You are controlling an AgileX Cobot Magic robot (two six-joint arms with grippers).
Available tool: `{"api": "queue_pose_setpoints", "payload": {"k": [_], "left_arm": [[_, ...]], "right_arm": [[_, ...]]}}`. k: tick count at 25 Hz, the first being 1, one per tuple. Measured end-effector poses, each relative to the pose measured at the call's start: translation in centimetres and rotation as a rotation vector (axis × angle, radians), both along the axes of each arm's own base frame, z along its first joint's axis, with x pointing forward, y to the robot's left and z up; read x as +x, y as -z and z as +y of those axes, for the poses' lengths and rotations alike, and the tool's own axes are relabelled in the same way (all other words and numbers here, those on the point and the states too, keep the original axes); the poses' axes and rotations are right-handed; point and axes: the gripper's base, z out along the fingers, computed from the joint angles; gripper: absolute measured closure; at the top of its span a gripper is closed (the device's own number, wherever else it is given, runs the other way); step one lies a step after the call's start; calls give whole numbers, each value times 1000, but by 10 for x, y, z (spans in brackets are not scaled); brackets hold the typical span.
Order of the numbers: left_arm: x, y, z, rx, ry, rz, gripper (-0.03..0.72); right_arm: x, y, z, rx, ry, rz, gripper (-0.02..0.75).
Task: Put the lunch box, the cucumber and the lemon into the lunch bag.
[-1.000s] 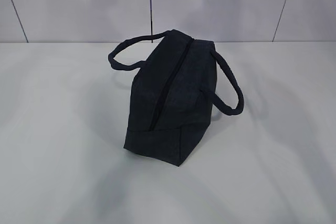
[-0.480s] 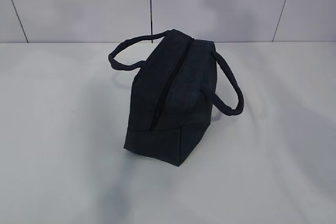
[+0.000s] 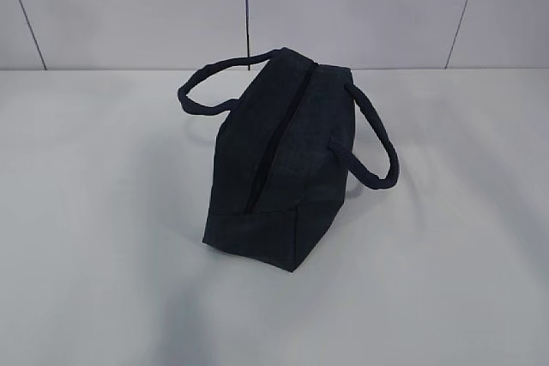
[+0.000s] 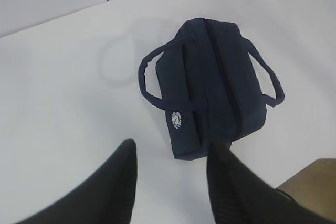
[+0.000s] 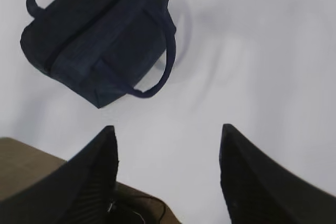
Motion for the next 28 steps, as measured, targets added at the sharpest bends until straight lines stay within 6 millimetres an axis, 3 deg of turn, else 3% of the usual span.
{"api": "queue_pose_setpoints", "payload": {"k": [5,9,15,22,28], "left_arm": [[-20,-14,9,-26,1,-51,374],[-47,-21,22,-45,1,-93,393],[-93,-4,43,-45,1,-91,402],[-161,28,77,-39,11,-151,402],[-210,52,99,-73,11,-231,402]], "right_arm": [[-58,15,-10,12,-1,-43,264],[-103,18,-18,34,-2,-138,264],[-161,35,-27,68,-12,-253,265],[-200,72,-33,88,-18,-321,265],[-218,103,-36,93,-25,-355,265]]}}
